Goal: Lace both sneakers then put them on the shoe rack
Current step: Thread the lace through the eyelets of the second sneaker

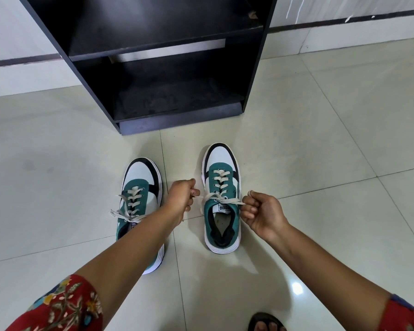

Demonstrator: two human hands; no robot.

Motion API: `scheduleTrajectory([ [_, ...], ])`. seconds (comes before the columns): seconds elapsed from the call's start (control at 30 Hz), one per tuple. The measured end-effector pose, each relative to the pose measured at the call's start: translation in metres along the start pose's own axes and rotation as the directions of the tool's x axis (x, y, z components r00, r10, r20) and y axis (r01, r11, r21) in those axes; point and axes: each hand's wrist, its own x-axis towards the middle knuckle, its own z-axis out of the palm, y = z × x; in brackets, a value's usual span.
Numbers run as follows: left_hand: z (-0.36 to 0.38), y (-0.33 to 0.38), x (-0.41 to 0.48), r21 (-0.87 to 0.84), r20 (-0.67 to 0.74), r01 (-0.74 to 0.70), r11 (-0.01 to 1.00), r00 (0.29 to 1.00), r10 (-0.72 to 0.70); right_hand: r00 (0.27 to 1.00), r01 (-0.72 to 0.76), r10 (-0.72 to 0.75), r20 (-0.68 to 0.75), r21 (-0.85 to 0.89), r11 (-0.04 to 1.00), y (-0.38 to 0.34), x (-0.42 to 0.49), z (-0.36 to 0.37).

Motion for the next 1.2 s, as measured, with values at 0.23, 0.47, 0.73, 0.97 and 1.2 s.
scheduleTrajectory([
  [0.23, -0.006, 0.002, 0.005, 0.022, -0.005, 0.035, 0.999, 0.999, -0.035, 1.0, -0.023, 0.022, -0.019, -0.039, 0.999, -0.005, 0.002, -0.003],
  [0.47, -0.005, -0.001, -0.004, -0.04, -0.015, 0.087, 0.995, 0.996, -0.087, 0.998, -0.058, 0.057, -0.012, -0.078, 0.995, -0.008, 0.001, -0.007],
  [0.73, -0.025, -0.009, -0.052, 0.252, -0.054, -0.118, 0.96, 0.989, 0.136, 0.911, 0.222, -0.412, -0.038, -0.795, 0.565, -0.023, -0.031, 0.001],
  [0.97, -0.06, -0.067, -0.098, 0.844, -0.064, -0.356, 0.401, 0.675, 0.735, 0.883, 0.166, -0.263, 0.388, -0.784, -0.598, 0.014, -0.083, 0.016],
  [1.2, -0.082, -0.115, -0.116, 0.778, -0.366, -0.127, 0.615, 0.705, 0.608, 0.933, 0.1, -0.164, 0.319, -0.671, -0.734, 0.033, -0.067, 0.01],
])
